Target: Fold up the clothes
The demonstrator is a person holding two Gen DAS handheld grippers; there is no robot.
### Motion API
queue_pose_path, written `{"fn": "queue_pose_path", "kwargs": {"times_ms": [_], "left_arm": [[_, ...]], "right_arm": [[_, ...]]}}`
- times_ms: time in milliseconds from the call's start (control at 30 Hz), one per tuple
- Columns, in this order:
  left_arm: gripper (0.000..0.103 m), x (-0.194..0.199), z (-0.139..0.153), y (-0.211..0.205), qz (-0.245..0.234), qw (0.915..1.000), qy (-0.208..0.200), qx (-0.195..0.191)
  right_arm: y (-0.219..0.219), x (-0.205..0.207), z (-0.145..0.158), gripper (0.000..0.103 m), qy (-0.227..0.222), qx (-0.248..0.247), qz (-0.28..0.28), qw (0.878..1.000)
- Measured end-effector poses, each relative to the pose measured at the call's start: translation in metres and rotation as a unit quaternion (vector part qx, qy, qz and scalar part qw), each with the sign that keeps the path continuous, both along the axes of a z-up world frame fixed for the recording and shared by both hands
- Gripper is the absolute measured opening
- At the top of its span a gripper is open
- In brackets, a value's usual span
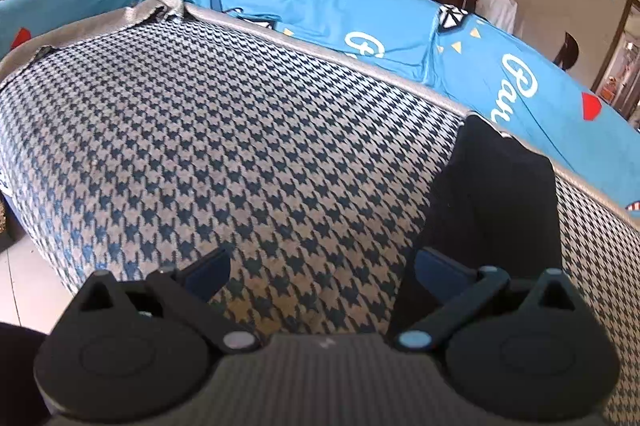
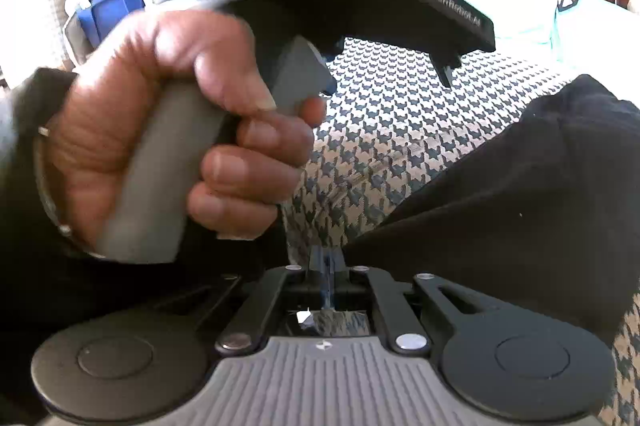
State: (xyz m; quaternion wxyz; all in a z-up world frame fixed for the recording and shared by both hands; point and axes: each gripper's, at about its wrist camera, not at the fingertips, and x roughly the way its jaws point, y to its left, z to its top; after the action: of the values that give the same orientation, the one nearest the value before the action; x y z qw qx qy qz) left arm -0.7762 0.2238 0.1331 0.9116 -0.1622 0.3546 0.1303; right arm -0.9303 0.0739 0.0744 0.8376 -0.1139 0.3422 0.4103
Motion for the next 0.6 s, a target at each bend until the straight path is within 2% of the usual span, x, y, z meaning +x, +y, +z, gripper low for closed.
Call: {"fn": "queue_pose_path", "kwargs": {"times_ms": [133, 267, 367, 500, 600], "left_arm": [[0.103, 0.003, -0.005, -0.004, -0.009, 0.9999, 0.01, 0.005], [0.103, 0.008, -0.011, -0.006, -0.015, 0.9996, 0.024, -0.001], [0.103, 0.01, -0.014, -0.008, -0.019, 0.9994, 0.029, -0.002], [0.103, 0.01, -0.015, -0.013, -0.021, 0.9992, 0.033, 0.005], [0.103, 0.01, -0.017, -0.013, -0.02, 0.9991, 0.037, 0.005]], "right_arm": [[-0.024, 0.0, 0.015, 0.006, -0.002, 0.003, -0.039, 0.999], [-0.056, -0.001, 0.03, 0.007, -0.023, 0.013, -0.11, 0.994], [-0.084, -0.003, 0.038, 0.013, -0.032, 0.019, -0.166, 0.985], [-0.111, -0.003, 0.03, 0.016, -0.012, 0.023, -0.227, 0.974], [-0.124, 0.001, 0.02, 0.019, 0.012, 0.034, -0.24, 0.97]]}}
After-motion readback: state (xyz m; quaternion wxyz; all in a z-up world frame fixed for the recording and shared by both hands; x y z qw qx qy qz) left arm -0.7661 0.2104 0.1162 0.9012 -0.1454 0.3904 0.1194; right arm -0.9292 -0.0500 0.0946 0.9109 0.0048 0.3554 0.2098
